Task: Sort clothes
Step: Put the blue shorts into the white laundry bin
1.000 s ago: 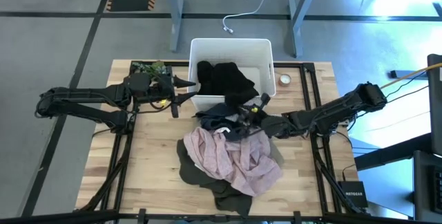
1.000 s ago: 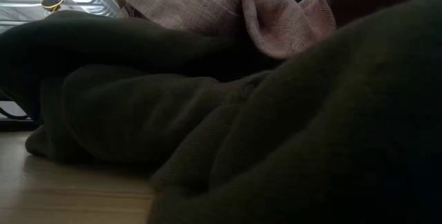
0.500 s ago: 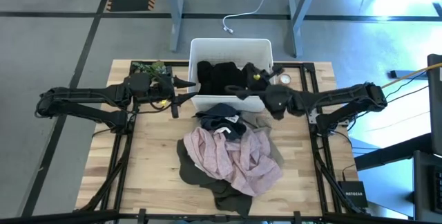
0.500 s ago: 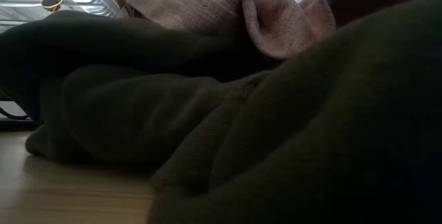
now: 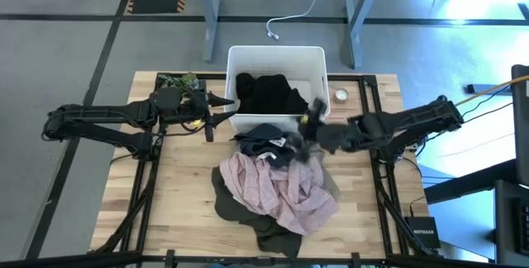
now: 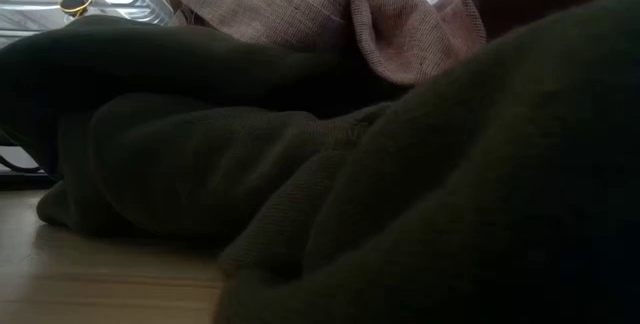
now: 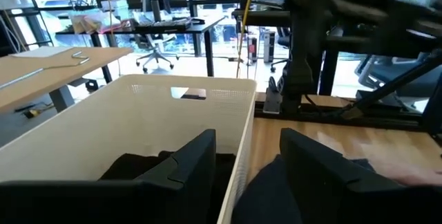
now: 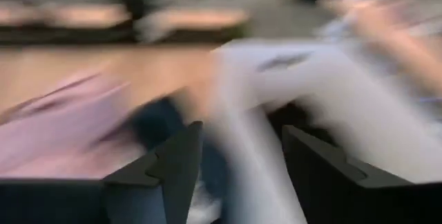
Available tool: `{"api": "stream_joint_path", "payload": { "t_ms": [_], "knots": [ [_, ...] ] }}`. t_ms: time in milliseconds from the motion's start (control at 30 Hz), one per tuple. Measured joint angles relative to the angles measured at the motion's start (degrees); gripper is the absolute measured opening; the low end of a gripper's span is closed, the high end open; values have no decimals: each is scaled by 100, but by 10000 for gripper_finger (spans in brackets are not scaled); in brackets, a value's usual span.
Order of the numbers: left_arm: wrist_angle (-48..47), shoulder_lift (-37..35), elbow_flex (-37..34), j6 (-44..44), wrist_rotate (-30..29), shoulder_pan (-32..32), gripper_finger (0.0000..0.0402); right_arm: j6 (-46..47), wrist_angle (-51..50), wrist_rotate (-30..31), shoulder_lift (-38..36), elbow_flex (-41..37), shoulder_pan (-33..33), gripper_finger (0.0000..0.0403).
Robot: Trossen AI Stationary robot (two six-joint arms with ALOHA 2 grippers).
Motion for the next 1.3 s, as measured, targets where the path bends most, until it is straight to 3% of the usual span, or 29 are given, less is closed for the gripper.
{"api": "stream_joint_path", "payload": {
  "t_ms": [133,467,567,733,833,967,1167,1300],
  "knots": [
    [8,0,0,-122,-2,0,157,830,-388,-752,130,-278,347,216],
    [45,0,0,-80,0,4,157,1102,133,-885,785,-1194,351,214],
    [43,0,0,-80,0,4,157,926,536,-1149,964,-1280,238,213],
    [39,0,0,-84,-1,4,157,890,580,-911,1258,-1302,-2,213],
    [37,0,0,-113,0,4,157,767,660,-1255,1338,-1302,-184,211],
    [37,0,0,-58,0,4,157,747,765,-1594,1356,-1302,-284,166],
    [35,0,0,-38,0,4,157,461,636,-1629,1340,-1125,-342,19],
    [35,2,0,-38,0,4,157,355,265,-1178,1336,-738,-342,26]
  ]
}}
